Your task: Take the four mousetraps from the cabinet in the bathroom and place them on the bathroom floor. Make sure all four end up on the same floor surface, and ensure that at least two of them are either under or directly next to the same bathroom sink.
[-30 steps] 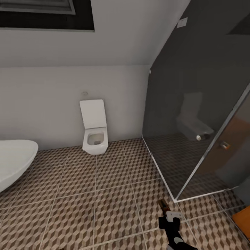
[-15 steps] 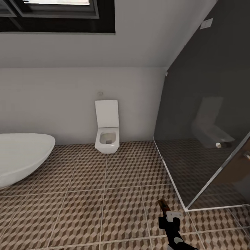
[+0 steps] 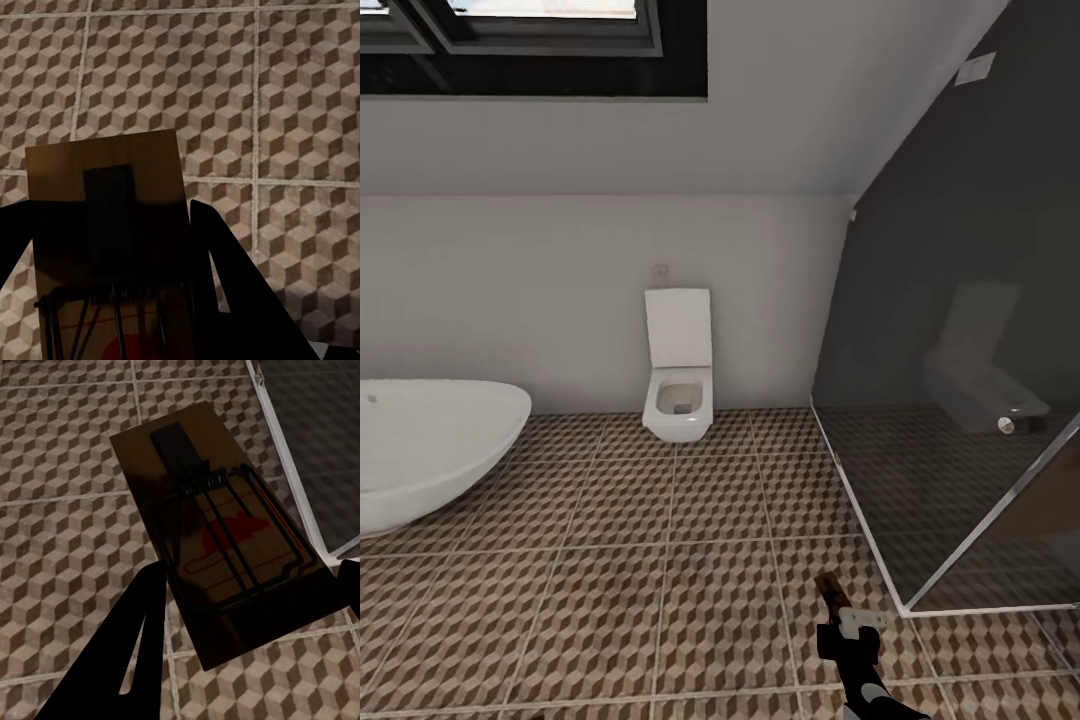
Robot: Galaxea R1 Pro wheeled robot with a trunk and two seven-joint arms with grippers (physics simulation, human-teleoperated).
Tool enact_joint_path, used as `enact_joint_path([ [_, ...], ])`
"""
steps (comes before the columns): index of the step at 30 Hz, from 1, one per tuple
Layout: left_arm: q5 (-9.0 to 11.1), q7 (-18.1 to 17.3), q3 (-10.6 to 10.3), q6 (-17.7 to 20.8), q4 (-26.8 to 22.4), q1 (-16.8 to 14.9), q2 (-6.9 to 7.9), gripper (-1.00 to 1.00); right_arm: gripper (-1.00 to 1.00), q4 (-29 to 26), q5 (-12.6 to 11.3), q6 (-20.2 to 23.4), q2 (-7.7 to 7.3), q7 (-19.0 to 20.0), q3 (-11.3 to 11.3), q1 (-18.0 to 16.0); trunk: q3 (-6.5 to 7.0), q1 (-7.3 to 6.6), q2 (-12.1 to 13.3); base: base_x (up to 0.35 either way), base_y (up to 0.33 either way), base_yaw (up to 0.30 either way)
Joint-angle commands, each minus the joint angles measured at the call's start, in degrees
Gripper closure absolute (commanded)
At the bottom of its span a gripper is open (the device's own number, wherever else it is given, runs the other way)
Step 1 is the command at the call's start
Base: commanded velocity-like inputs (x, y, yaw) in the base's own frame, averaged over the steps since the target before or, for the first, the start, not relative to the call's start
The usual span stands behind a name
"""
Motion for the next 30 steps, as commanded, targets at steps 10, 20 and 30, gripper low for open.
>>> enact_joint_path([
  [10, -0.1, 0.3, -0.4, -0.2, 0.1, 0.0, -0.02, 1.00, 1.00, 0.1, -0.5, -0.2, 0.01, 0.1, 0.5, -0.1, -0.11, 0.03, -0.1, 0.042, 0.030, 0.000],
  [20, -0.1, 0.3, -0.4, -0.2, 0.1, 0.0, -0.02, 1.00, 1.00, 0.1, -0.5, -0.2, 0.01, 0.2, 0.5, -0.1, -0.11, 0.03, -0.1, 0.218, 0.171, 0.000],
  [30, -0.1, 0.3, -0.4, -0.2, 0.1, 0.0, -0.02, 1.00, 1.00, 0.1, -0.5, -0.2, 0.01, 0.2, 0.5, -0.1, -0.11, 0.03, -0.1, 0.217, 0.169, 0.046],
])
